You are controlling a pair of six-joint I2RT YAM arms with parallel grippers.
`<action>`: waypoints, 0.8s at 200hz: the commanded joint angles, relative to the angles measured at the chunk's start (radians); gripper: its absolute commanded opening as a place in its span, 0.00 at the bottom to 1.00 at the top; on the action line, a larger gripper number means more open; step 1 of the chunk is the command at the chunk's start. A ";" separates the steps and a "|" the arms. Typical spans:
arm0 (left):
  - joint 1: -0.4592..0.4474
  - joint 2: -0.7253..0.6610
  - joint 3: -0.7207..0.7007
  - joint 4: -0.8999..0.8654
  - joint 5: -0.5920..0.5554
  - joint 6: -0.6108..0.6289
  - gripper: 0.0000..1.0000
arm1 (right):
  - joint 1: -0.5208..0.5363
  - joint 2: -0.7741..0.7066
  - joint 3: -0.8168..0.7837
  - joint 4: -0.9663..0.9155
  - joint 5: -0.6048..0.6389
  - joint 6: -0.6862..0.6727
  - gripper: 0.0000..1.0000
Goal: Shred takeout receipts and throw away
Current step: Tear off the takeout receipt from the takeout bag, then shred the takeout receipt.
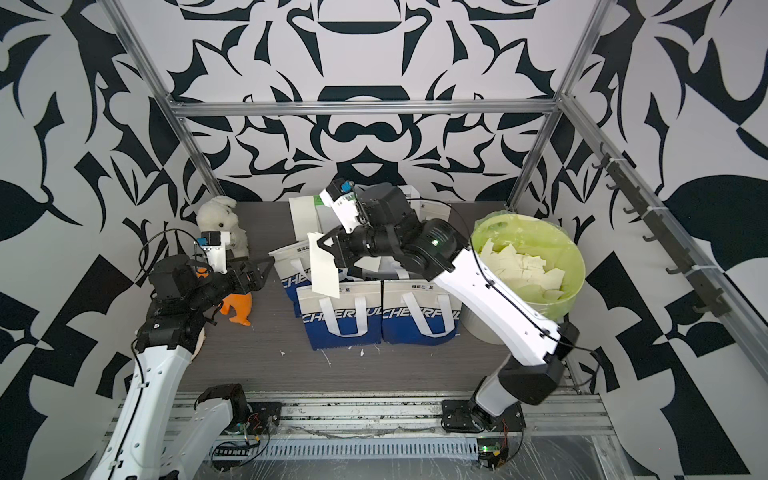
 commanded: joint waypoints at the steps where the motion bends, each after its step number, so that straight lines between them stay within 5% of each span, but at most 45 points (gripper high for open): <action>1: -0.003 -0.029 0.078 -0.016 0.130 -0.074 0.99 | 0.003 -0.126 -0.093 0.042 0.051 -0.050 0.00; 54: -0.046 0.117 0.313 -0.068 0.485 -0.183 0.99 | 0.004 -0.435 -0.416 0.093 0.039 -0.027 0.00; 124: -0.649 0.275 0.427 -0.130 0.143 -0.108 1.00 | 0.003 -0.641 -0.626 0.240 -0.017 0.008 0.00; 160: -0.798 0.375 0.471 -0.065 0.160 -0.112 0.86 | 0.004 -0.669 -0.667 0.258 -0.026 0.012 0.00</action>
